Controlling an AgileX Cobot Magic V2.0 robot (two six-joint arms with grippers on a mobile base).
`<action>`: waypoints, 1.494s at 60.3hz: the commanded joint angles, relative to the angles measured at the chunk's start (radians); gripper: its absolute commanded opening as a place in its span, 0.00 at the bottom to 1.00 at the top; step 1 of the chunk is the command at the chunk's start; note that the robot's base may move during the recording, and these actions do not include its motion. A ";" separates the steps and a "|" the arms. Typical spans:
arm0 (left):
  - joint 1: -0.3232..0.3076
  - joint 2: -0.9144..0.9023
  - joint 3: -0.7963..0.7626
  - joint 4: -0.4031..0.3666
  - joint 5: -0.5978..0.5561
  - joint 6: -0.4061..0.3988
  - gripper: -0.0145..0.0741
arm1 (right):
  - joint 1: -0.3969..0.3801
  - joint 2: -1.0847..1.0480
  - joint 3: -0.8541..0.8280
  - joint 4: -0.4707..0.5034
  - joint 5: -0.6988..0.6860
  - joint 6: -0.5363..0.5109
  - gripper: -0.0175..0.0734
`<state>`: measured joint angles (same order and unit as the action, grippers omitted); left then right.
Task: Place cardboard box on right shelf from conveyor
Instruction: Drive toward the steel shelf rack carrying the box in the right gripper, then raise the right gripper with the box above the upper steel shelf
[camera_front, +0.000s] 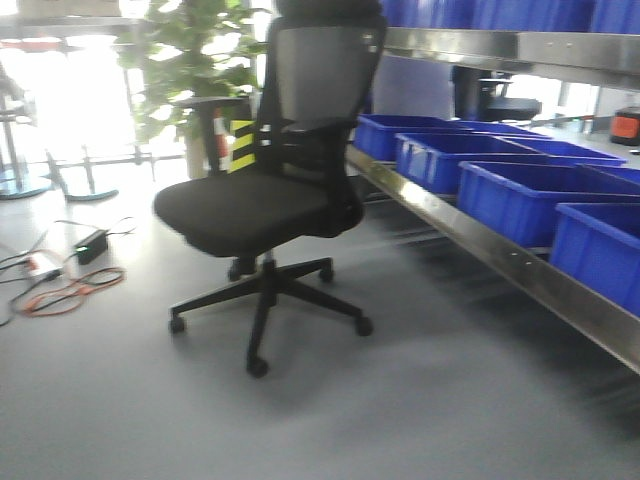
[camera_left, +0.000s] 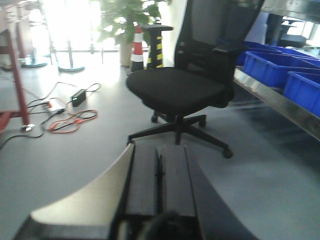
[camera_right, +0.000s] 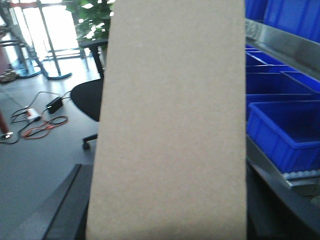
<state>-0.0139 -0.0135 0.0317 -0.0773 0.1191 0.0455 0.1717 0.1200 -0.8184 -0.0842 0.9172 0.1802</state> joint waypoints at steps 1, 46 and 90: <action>0.003 -0.015 0.008 -0.006 -0.086 0.000 0.03 | -0.005 0.021 -0.026 -0.013 -0.100 -0.008 0.50; 0.003 -0.015 0.008 -0.006 -0.086 0.000 0.03 | -0.005 0.021 -0.026 -0.013 -0.100 -0.008 0.50; 0.003 -0.015 0.008 -0.006 -0.086 0.000 0.03 | -0.005 0.021 -0.026 -0.013 -0.100 -0.008 0.50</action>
<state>-0.0139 -0.0135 0.0317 -0.0773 0.1191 0.0455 0.1717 0.1200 -0.8184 -0.0842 0.9172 0.1802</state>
